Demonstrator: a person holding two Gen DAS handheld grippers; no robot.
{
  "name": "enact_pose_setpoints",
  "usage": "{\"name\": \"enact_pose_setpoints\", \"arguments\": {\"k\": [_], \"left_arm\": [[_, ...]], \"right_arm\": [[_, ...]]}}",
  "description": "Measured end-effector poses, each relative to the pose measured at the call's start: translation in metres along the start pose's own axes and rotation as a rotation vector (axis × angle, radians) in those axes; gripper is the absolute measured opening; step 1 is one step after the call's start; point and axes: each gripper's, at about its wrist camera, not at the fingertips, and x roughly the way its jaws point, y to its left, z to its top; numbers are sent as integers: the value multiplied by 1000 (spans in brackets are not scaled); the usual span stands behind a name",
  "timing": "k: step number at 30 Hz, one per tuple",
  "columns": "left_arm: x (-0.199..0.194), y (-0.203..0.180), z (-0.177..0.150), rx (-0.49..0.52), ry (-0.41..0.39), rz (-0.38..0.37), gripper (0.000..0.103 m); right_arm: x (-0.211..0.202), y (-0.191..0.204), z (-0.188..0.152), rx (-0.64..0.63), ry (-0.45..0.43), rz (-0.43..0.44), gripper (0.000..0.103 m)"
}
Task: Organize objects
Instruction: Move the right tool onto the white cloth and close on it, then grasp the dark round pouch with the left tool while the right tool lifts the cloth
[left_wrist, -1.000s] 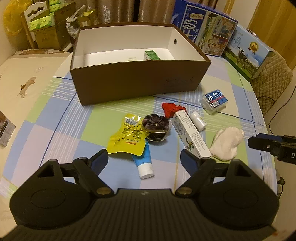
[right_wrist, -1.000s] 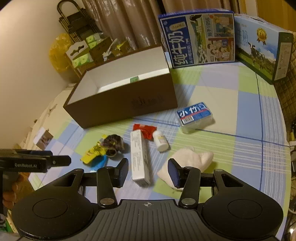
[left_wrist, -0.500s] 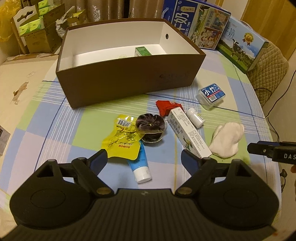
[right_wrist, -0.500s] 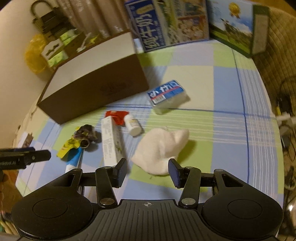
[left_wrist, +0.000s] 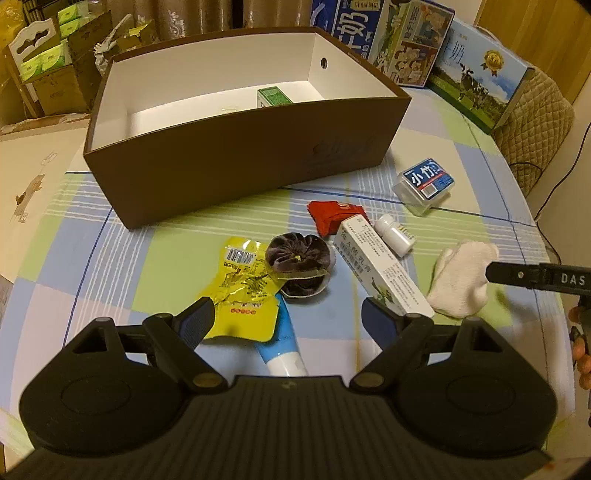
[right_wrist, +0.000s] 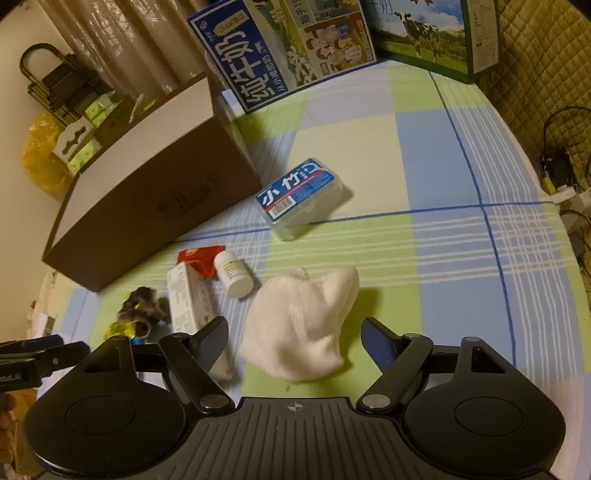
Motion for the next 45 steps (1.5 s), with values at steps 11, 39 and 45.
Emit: {"name": "enact_pose_setpoints", "arguments": {"k": [11, 39, 45], "left_arm": [[26, 4, 14, 33, 26, 0, 84], [75, -12, 31, 258, 53, -68, 60], [89, -20, 29, 293, 73, -73, 40]], "right_arm": [[31, -1, 3, 28, 12, -56, 76], [3, -27, 6, 119, -96, -97, 27], [-5, -38, -1, 161, -96, -111, 27]]}}
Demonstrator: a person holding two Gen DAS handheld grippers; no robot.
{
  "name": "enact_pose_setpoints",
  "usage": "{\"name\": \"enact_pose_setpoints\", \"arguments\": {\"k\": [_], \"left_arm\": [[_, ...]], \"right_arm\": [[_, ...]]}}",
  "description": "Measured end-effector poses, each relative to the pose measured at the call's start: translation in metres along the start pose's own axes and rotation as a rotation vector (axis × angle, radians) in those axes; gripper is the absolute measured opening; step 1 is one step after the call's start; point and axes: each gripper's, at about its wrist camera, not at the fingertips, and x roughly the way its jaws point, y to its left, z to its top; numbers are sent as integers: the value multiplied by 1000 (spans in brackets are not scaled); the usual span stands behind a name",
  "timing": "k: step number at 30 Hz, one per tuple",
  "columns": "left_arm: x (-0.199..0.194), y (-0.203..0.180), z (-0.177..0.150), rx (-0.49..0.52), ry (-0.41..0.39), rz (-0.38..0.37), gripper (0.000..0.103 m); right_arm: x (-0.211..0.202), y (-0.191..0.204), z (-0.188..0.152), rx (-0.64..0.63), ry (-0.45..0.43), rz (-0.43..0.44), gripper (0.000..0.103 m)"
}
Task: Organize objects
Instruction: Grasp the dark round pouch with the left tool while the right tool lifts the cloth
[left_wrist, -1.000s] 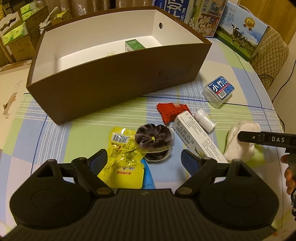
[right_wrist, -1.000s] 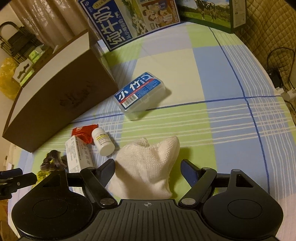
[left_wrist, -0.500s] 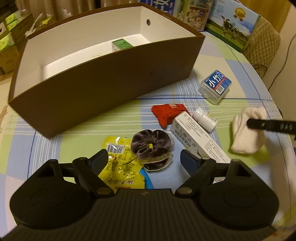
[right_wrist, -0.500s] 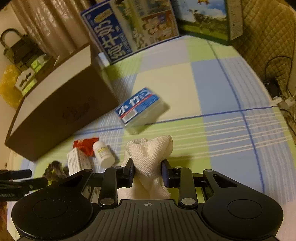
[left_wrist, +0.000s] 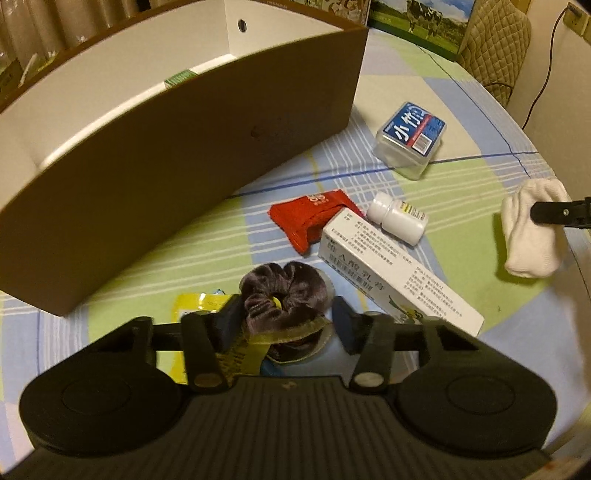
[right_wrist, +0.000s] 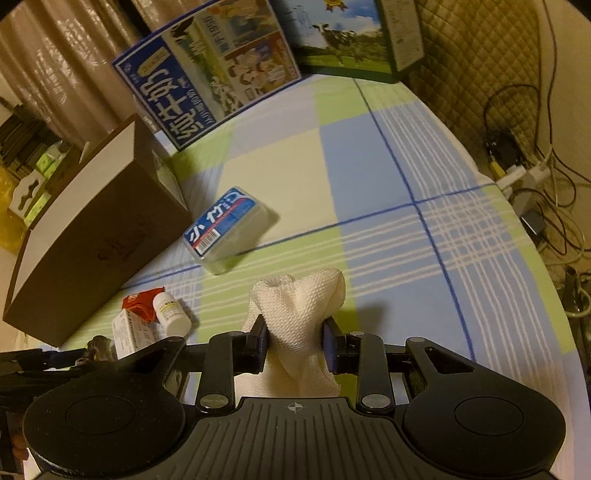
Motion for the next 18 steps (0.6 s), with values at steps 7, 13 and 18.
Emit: {"name": "enact_pose_setpoints", "arguments": {"k": [7, 13, 18], "left_arm": [[-5, 4, -1, -28, -18, -14, 17], [-20, 9, -1, -64, -48, -21, 15], [-35, 12, -2, -97, -73, -31, 14]], "right_arm": [[-4, -3, -3, 7, -5, -2, 27], [-10, 2, -1, -9, -20, 11, 27], [-15, 7, 2, -28, -30, 30, 27]]}}
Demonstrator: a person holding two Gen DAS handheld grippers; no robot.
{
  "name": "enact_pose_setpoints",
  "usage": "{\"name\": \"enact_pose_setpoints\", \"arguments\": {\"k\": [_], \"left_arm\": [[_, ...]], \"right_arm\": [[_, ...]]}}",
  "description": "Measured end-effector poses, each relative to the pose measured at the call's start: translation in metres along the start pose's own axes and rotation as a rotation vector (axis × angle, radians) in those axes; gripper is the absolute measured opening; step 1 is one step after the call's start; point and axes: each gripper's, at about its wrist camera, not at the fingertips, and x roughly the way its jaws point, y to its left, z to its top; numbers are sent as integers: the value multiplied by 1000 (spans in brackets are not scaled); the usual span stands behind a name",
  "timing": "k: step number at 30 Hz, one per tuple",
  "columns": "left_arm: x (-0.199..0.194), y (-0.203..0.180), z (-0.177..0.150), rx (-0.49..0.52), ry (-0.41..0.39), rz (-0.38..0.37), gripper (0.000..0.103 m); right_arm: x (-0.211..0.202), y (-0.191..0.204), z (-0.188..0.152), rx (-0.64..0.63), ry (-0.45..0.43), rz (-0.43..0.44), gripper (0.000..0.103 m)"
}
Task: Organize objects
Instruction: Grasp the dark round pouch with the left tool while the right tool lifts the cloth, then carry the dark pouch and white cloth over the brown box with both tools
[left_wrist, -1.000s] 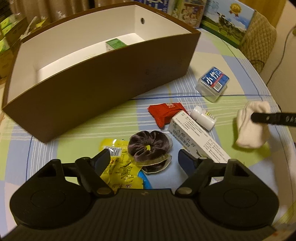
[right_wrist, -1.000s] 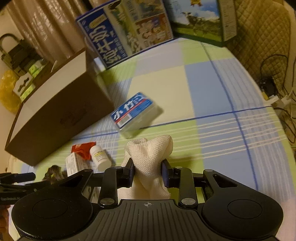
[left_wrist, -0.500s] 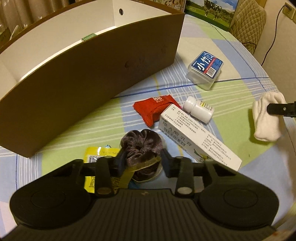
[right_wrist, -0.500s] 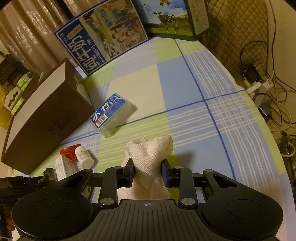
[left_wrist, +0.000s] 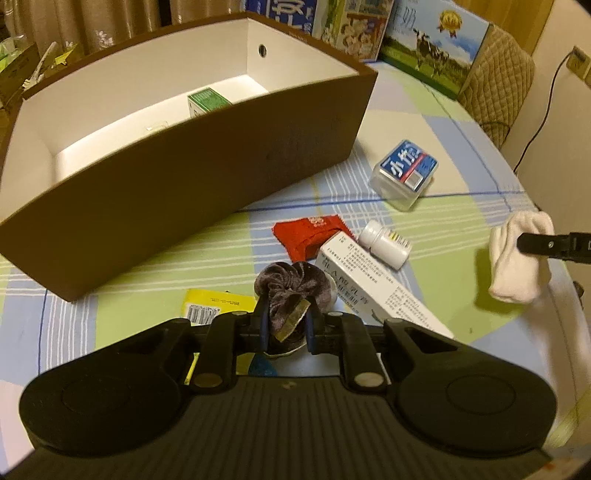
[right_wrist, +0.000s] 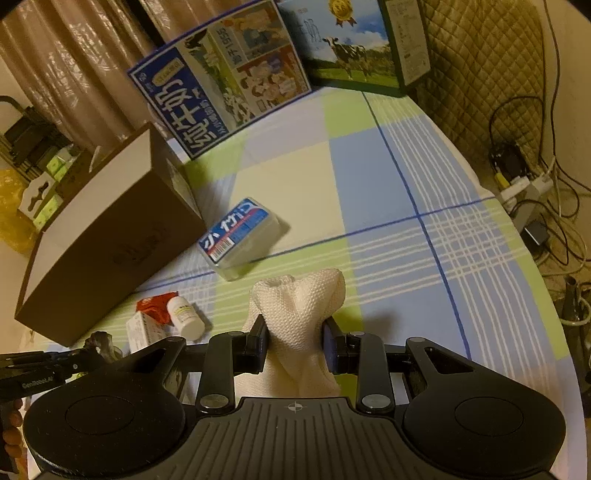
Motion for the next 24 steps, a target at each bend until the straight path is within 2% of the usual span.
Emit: {"name": "enact_pose_setpoints", "arguments": {"k": [17, 24], "left_arm": [[-57, 15, 16, -109, -128, -22, 14], [-75, 39, 24, -168, -172, 19, 14]], "right_arm": [[-8, 43, 20, -127, -12, 120, 27], [-4, 78, 36, -227, -25, 189, 27]]}}
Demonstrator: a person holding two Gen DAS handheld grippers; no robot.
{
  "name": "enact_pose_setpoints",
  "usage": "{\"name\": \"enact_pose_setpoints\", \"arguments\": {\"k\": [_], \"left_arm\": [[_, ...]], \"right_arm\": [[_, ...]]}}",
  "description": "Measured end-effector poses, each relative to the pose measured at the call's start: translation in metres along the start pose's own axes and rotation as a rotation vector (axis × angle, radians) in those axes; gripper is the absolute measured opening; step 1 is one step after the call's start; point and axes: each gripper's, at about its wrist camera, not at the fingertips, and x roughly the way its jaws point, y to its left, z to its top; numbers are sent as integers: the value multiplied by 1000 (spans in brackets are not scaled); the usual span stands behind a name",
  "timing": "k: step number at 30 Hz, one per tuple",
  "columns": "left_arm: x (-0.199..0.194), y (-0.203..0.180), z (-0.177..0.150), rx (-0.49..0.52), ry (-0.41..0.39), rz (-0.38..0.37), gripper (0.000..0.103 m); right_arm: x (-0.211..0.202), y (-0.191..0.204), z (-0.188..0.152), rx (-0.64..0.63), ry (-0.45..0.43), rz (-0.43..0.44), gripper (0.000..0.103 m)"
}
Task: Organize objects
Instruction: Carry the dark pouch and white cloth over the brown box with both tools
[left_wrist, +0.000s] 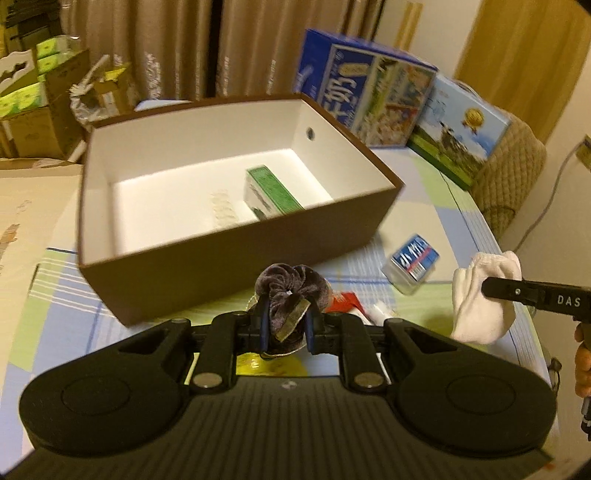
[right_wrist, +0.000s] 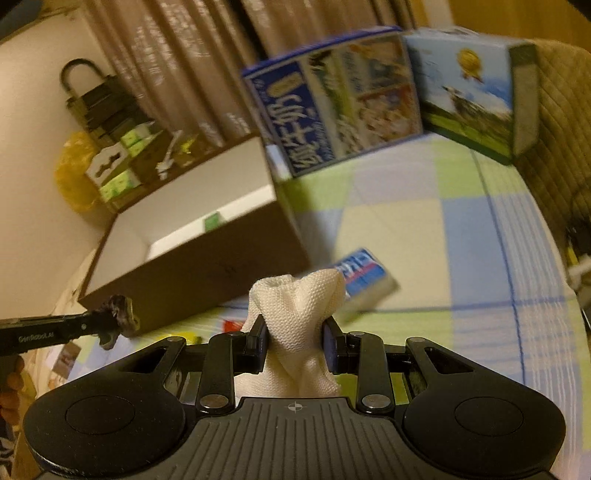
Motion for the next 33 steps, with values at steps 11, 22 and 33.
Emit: {"name": "enact_pose_setpoints", "arguments": {"k": [11, 22, 33], "left_arm": [[-15, 30, 28, -76, -75, 35, 14], [-2, 64, 62, -140, -115, 107, 14], [47, 86, 78, -173, -45, 186, 15]], "right_arm": [[21, 32, 40, -124, -25, 66, 27], [49, 62, 87, -238, -74, 91, 27], [94, 74, 122, -330, -70, 68, 27]]}}
